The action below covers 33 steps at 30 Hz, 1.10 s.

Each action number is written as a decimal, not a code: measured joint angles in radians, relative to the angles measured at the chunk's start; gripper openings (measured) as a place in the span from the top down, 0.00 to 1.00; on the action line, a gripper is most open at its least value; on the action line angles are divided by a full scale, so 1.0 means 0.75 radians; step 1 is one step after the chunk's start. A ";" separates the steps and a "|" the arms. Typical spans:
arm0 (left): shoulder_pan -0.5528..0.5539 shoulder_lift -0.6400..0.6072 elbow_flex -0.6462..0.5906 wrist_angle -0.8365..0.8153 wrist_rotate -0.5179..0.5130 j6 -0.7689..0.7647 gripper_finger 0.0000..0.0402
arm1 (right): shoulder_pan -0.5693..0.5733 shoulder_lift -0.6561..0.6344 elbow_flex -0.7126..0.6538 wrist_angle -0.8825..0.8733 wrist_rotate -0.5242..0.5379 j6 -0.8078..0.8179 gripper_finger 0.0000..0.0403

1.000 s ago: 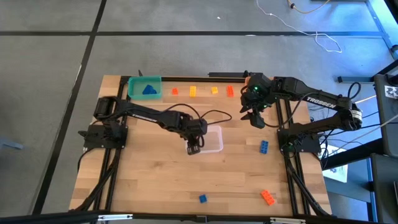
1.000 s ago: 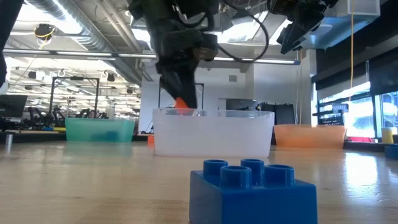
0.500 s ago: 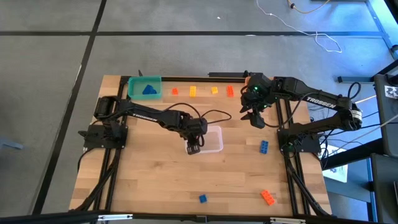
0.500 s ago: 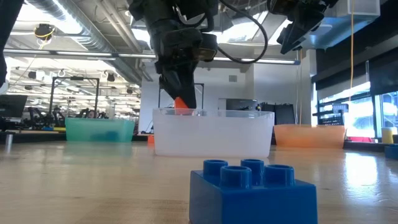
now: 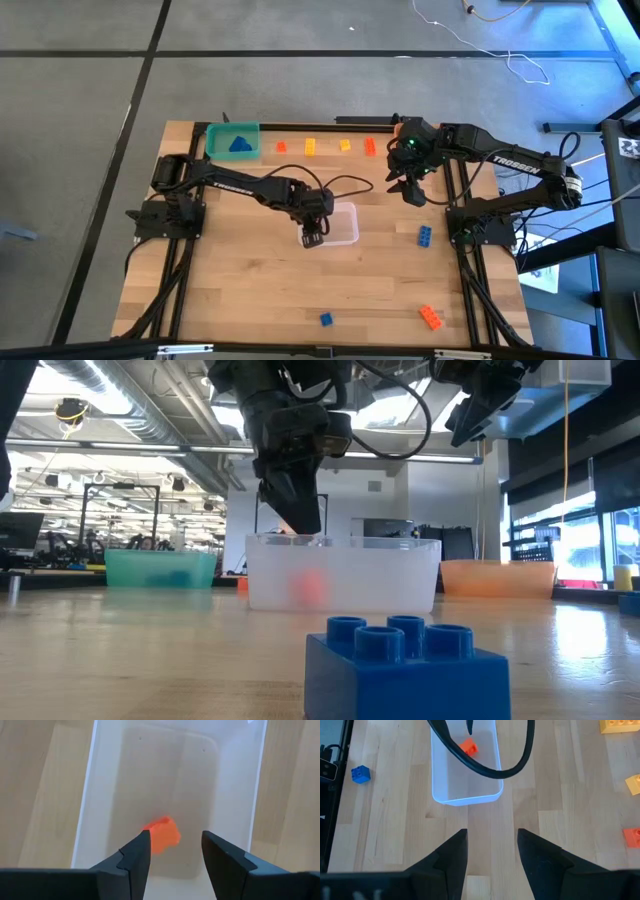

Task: Sort & place blocks by color
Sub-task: Put the left center orange game piece into the transparent bin, then put the top right orange game piece into the transparent bin

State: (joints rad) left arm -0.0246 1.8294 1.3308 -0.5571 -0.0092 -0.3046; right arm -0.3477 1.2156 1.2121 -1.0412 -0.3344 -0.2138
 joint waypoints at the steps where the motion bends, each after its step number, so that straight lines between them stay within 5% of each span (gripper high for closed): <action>1: 0.000 0.000 0.000 0.000 0.001 -0.001 0.59 | 0.000 0.000 0.000 0.000 0.000 0.000 0.57; 10: 0.013 0.000 0.000 -0.014 -0.003 0.020 0.59 | 0.000 0.000 0.000 0.014 0.014 0.052 0.57; 16: 0.070 -0.051 -0.002 -0.034 -0.004 -0.045 0.59 | -0.001 0.004 0.000 0.096 0.315 0.359 0.57; 19: 0.105 -0.105 -0.002 -0.054 -0.012 -0.062 0.59 | -0.009 0.030 0.000 0.184 0.346 0.477 0.57; 28: 0.213 -0.313 -0.002 -0.131 -0.125 -0.049 0.59 | -0.131 0.269 0.000 0.375 0.319 0.784 0.57; 33: 0.261 -0.406 -0.001 -0.168 -0.199 0.027 0.59 | -0.245 0.433 0.000 0.483 0.437 0.800 0.57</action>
State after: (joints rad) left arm 0.1715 1.5247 1.3301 -0.6829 -0.1586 -0.2847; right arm -0.5317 1.5401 1.2123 -0.6791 -0.0066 0.3865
